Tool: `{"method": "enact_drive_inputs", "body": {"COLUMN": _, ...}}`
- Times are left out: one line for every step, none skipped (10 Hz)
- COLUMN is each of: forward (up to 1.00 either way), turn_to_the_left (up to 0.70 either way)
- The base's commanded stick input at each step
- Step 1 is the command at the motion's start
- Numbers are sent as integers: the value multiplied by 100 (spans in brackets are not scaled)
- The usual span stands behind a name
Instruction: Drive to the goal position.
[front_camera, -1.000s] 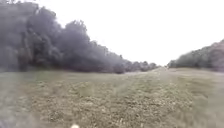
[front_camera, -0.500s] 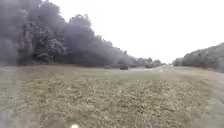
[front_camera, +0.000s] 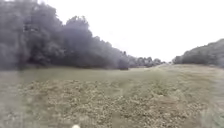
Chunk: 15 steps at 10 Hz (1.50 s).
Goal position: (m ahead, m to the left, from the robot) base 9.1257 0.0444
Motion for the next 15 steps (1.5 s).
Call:
{"method": "enact_drive_inputs", "body": {"forward": 60, "turn_to_the_left": 0}}
{"method": "enact_drive_inputs", "body": {"forward": 60, "turn_to_the_left": 0}}
{"method": "enact_drive_inputs", "body": {"forward": 60, "turn_to_the_left": 0}}
{"method": "enact_drive_inputs", "body": {"forward": 60, "turn_to_the_left": 0}}
{"method": "enact_drive_inputs", "body": {"forward": 60, "turn_to_the_left": -1}}
{"method": "enact_drive_inputs", "body": {"forward": 60, "turn_to_the_left": -6}}
{"method": "enact_drive_inputs", "body": {"forward": 60, "turn_to_the_left": -10}}
{"method": "enact_drive_inputs", "body": {"forward": 60, "turn_to_the_left": -14}}
{"method": "enact_drive_inputs", "body": {"forward": 60, "turn_to_the_left": -14}}
{"method": "enact_drive_inputs", "body": {"forward": 60, "turn_to_the_left": -14}}
{"method": "enact_drive_inputs", "body": {"forward": 60, "turn_to_the_left": -14}}
{"method": "enact_drive_inputs", "body": {"forward": 60, "turn_to_the_left": -14}}
{"method": "enact_drive_inputs", "body": {"forward": 60, "turn_to_the_left": -14}}
{"method": "enact_drive_inputs", "body": {"forward": 60, "turn_to_the_left": -14}}
{"method": "enact_drive_inputs", "body": {"forward": 60, "turn_to_the_left": -12}}
